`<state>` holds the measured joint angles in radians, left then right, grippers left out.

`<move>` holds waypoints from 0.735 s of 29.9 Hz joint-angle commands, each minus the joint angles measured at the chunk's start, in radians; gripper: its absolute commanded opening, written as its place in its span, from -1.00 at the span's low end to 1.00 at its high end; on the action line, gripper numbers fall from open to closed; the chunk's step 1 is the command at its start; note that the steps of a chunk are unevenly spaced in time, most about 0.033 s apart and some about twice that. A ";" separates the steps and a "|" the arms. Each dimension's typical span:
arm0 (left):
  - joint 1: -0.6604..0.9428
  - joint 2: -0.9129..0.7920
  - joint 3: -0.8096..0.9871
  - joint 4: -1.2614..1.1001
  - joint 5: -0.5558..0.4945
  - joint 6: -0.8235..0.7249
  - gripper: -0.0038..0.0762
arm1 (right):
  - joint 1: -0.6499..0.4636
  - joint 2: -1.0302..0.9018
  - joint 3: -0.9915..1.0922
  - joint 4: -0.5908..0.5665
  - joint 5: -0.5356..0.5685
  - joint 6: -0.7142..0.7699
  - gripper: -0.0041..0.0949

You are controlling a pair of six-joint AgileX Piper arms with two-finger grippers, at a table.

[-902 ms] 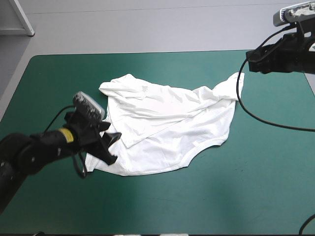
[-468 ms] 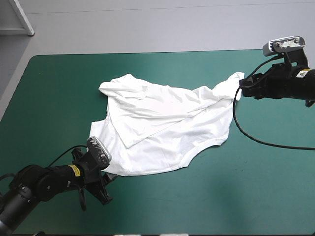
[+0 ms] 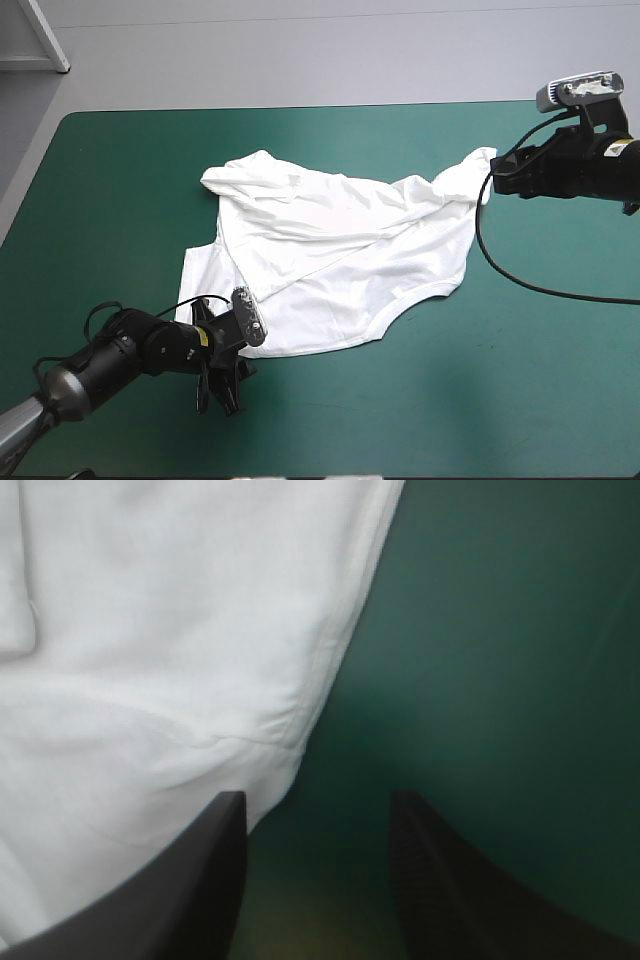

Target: Fold the cloth

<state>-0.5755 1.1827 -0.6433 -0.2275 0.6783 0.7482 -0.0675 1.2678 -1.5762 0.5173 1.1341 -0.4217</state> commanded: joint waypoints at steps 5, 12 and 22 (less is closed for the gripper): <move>-0.008 0.115 -0.028 0.004 -0.114 0.003 -0.08 | -0.009 -0.029 -0.022 0.025 -0.067 -0.016 0.01; -0.008 0.216 -0.034 0.048 -0.176 -0.046 -0.13 | -0.009 -0.021 -0.013 -0.005 -0.065 -0.019 0.01; -0.008 0.218 -0.037 0.046 -0.178 -0.189 -0.86 | -0.009 0.043 0.260 0.010 -0.069 -0.045 0.01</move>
<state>-0.5815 1.3961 -0.6800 -0.2025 0.4981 0.5941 -0.0675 1.3033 -1.3688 0.4929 1.1335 -0.4338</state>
